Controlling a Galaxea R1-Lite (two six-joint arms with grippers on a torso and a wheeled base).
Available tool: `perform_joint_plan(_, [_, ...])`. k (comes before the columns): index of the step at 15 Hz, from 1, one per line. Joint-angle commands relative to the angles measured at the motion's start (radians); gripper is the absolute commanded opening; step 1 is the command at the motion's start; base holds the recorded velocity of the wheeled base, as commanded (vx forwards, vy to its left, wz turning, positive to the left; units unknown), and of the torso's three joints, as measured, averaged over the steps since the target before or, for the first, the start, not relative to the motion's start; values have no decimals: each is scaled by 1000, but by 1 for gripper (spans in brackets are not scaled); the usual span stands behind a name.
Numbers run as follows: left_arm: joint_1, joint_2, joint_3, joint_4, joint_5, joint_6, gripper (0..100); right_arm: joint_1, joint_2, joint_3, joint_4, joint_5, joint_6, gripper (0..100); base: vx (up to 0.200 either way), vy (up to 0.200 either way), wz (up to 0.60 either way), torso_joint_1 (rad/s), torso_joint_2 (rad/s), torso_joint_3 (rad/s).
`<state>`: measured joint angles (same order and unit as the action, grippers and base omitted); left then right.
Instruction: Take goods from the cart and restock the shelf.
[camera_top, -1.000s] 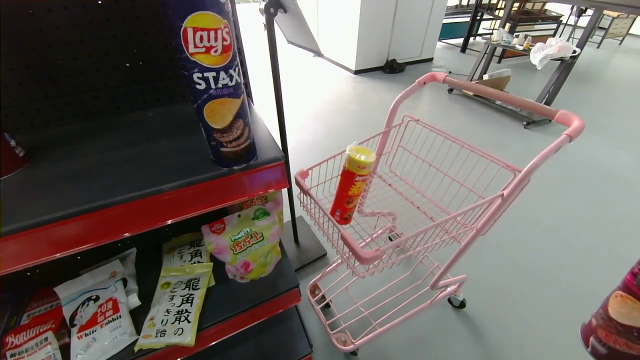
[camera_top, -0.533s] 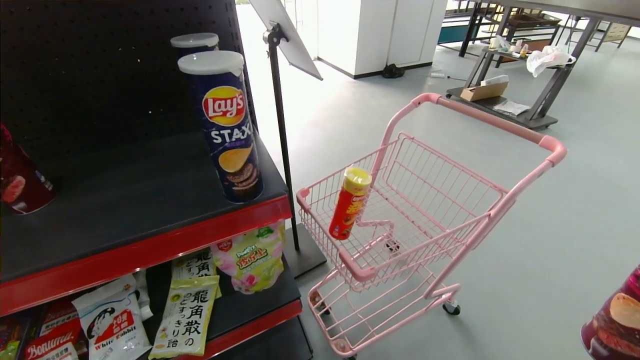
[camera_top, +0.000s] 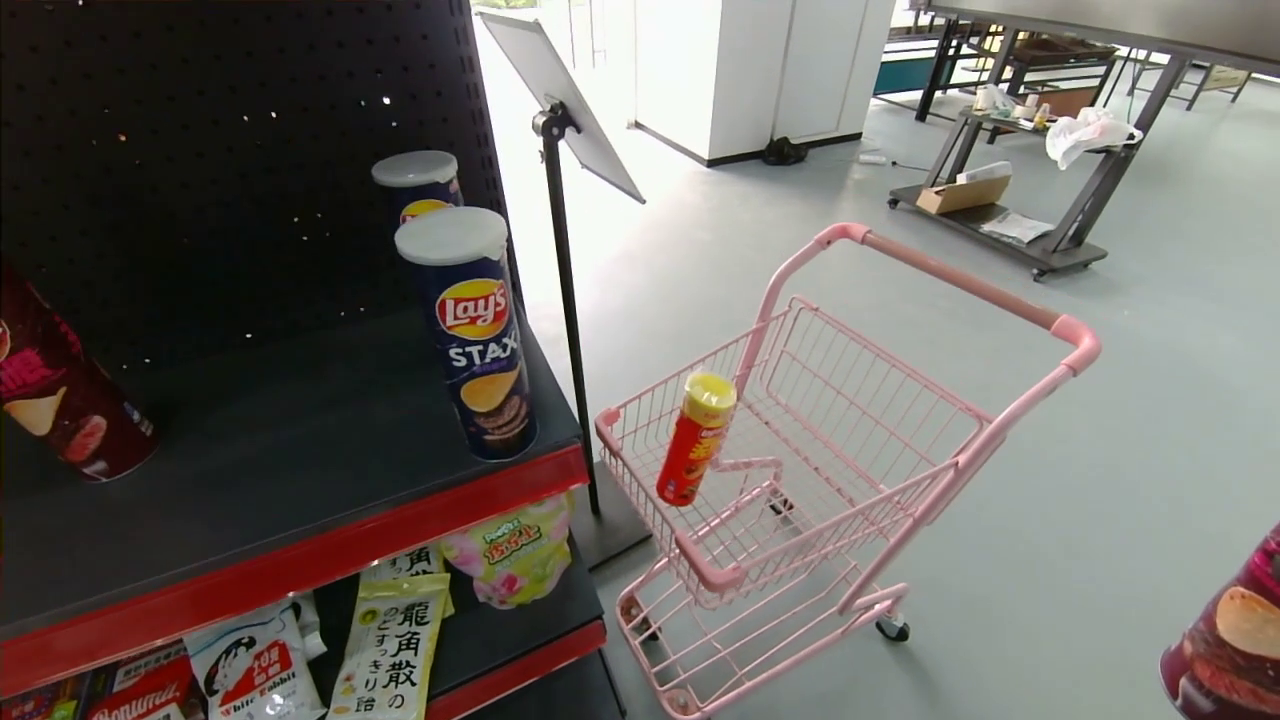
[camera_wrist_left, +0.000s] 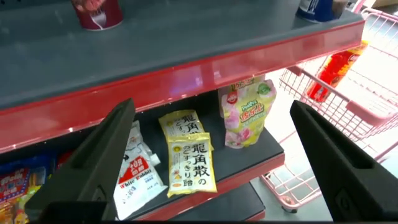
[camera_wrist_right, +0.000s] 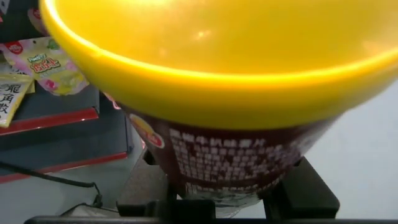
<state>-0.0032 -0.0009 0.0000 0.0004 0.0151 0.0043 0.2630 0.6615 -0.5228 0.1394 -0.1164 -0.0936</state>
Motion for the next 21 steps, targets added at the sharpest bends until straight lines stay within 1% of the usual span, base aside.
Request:
perform_joint_plan(1, [0,1,0,0,0,0,100,-1,18,0,-4,-2,-3,0,0,0,0,159,-383,-237])
perform_joint_plan(2, [0,1,0,0,0,0,100,1,18,1,-6,-2,-11,0,0,0,0,163,-393,-232])
perform_joint_plan(4, [0,1,0,0,2,-1,100,-2,18,15,-7,-3,-31,0,0,0,600,51,-112,-56])
perform_joint_plan(11, [0,1,0,0,2,-1,100,-1,6,49,-11,0,-29,0,0,0,600,9,-4,-5])
perform_joint_plan(14, [0,1,0,0,0,-1,100,1,-36,89,-20,4,-37,0,0,0,0,0,0,0])
perform_joint_plan(15, [0,1,0,0,0,-1,100,10,-69,98,-20,50,-31,0,0,0,0,0,0,0])
perform_joint_plan(16, [0,1,0,0,0,-1,100,27,-120,104,-12,178,-24,0,0,0,0,0,0,0])
perform_joint_plan(17, [0,1,0,0,0,0,100,27,-146,130,-11,270,-28,0,0,0,0,0,0,0])
perform_joint_plan(18, [0,1,0,0,0,0,100,27,-155,165,-17,287,-40,0,0,0,0,0,0,0])
perform_joint_plan(19, [0,1,0,0,0,0,100,27,-168,187,-18,288,-63,0,0,200,0,7,-2,2])
perform_joint_plan(21, [0,1,0,0,0,0,100,30,-175,194,-18,294,-86,0,0,200,0,-12,-5,5])
